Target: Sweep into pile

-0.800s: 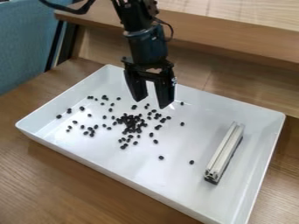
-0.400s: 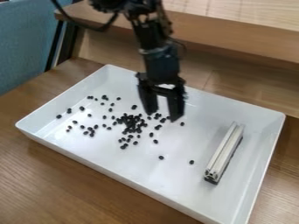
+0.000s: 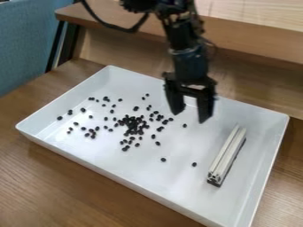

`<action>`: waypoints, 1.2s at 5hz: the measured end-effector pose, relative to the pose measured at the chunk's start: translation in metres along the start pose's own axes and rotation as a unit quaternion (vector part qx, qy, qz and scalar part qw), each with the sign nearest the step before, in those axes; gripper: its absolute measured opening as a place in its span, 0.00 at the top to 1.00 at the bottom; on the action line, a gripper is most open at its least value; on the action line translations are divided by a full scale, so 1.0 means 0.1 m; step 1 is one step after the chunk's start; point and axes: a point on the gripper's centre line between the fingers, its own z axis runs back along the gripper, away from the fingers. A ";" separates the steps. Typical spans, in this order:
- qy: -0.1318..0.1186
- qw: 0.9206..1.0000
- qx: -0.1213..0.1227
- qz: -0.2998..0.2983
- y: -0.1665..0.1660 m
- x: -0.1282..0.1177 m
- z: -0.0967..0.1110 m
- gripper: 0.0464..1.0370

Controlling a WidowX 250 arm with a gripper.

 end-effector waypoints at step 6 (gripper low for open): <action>0.050 0.996 0.053 0.052 -0.54 -0.01 -0.64 0.06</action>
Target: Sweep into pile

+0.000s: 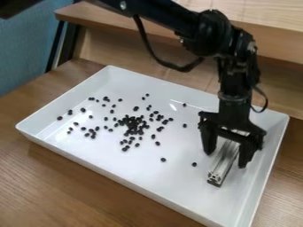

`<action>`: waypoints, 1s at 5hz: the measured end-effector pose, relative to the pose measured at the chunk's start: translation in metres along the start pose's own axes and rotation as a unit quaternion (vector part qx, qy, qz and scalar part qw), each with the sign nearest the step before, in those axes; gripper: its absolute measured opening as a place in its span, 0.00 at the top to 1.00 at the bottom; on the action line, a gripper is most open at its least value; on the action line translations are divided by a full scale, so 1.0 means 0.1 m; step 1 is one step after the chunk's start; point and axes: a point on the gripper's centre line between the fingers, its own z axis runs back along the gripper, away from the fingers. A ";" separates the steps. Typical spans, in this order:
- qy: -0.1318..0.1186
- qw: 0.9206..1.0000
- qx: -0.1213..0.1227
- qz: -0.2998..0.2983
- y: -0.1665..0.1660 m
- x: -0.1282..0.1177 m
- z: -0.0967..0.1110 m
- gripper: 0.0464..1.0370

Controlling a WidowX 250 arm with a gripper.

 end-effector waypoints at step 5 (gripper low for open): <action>-0.002 0.998 0.011 -0.054 0.40 -0.18 -0.04 0.64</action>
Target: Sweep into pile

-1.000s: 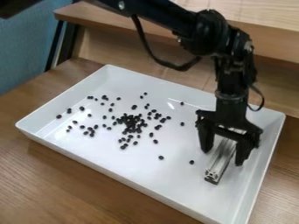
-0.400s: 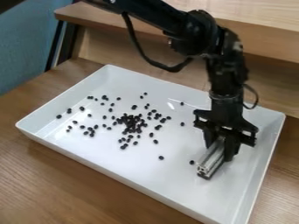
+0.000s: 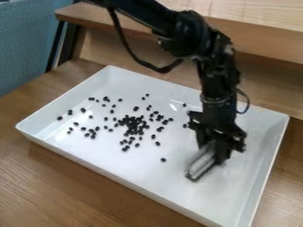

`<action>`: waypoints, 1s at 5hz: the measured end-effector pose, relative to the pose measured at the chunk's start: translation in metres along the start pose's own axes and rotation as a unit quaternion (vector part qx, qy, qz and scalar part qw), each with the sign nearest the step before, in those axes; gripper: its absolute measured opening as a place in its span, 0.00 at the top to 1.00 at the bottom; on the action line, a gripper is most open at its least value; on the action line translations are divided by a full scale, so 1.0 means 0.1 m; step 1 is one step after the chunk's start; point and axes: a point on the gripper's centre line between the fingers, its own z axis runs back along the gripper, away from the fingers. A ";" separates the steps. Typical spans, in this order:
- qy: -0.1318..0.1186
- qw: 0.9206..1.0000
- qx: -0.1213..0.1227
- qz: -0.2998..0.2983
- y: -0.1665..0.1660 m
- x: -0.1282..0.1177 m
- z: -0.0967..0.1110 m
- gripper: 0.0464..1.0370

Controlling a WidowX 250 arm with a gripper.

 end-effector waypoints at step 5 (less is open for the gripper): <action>-0.005 0.994 0.075 0.082 1.41 -0.10 0.09 0.64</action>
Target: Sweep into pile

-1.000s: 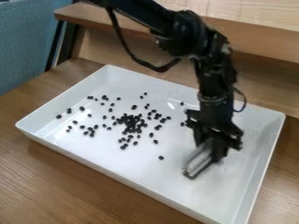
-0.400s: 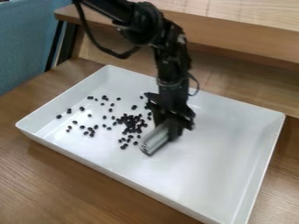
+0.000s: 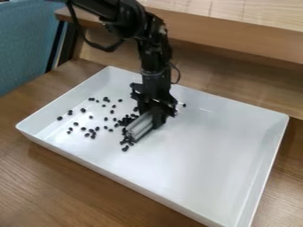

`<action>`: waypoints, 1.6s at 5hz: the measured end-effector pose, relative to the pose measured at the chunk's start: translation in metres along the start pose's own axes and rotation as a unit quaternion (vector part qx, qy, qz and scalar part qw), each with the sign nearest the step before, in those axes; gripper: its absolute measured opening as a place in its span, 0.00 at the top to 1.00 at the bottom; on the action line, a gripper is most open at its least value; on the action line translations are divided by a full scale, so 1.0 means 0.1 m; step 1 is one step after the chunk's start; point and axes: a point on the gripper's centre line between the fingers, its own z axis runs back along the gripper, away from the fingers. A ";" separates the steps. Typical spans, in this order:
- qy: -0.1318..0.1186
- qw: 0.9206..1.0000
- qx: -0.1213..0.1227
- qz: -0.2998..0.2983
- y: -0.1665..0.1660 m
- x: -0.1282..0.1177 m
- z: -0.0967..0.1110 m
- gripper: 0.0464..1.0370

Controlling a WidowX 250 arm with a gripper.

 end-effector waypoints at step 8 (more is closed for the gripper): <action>-0.001 0.993 0.005 0.114 0.81 -0.55 0.01 0.64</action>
